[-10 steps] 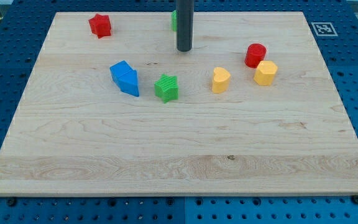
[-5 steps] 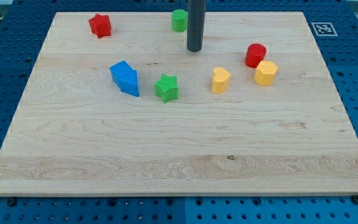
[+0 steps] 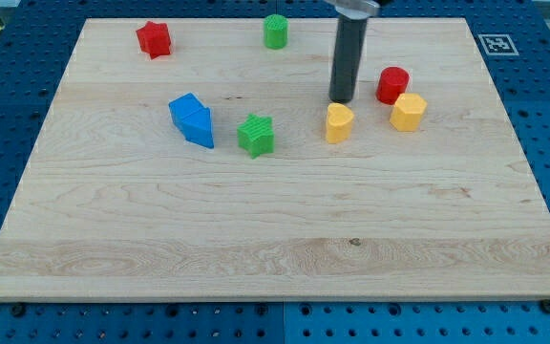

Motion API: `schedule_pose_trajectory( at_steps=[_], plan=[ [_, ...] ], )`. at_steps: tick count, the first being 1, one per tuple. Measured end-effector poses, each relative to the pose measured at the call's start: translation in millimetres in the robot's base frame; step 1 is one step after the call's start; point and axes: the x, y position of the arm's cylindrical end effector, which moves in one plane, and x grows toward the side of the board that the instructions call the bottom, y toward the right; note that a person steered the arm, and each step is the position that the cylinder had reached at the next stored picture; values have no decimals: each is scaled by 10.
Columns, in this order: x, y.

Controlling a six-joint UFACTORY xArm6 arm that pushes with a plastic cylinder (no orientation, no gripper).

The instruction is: Move yellow hexagon towards top right

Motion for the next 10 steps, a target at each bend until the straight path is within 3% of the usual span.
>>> schedule_pose_trajectory(
  at_steps=[4, 9, 10],
  plan=[
    [420, 494],
    [400, 1073],
    [191, 1185]
  ],
)
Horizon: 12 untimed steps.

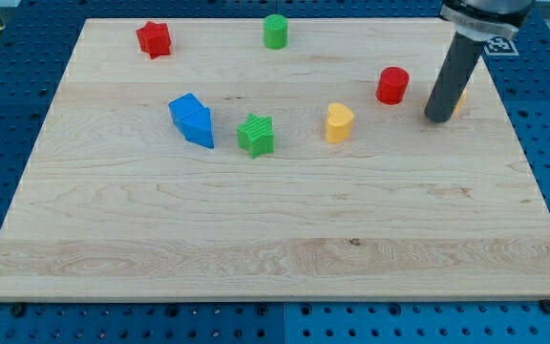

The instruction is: Move yellow hexagon towards top right

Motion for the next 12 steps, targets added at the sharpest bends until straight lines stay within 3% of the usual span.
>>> schedule_pose_trajectory(
  at_steps=[7, 12],
  plan=[
    [-470, 171],
    [-531, 547]
  ],
)
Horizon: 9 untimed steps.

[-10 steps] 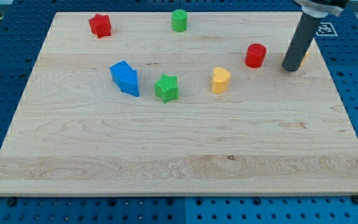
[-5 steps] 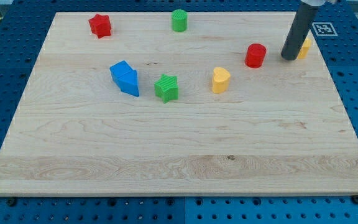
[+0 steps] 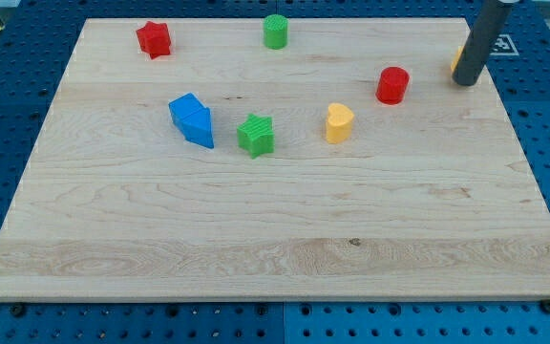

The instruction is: Move yellow hexagon towards top right

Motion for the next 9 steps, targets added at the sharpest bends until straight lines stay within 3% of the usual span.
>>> schedule_pose_trajectory(
  at_steps=[1, 3, 5, 8, 9],
  plan=[
    [332, 45],
    [-106, 85],
    [-76, 394],
    [-520, -147],
    [-426, -390]
  ],
)
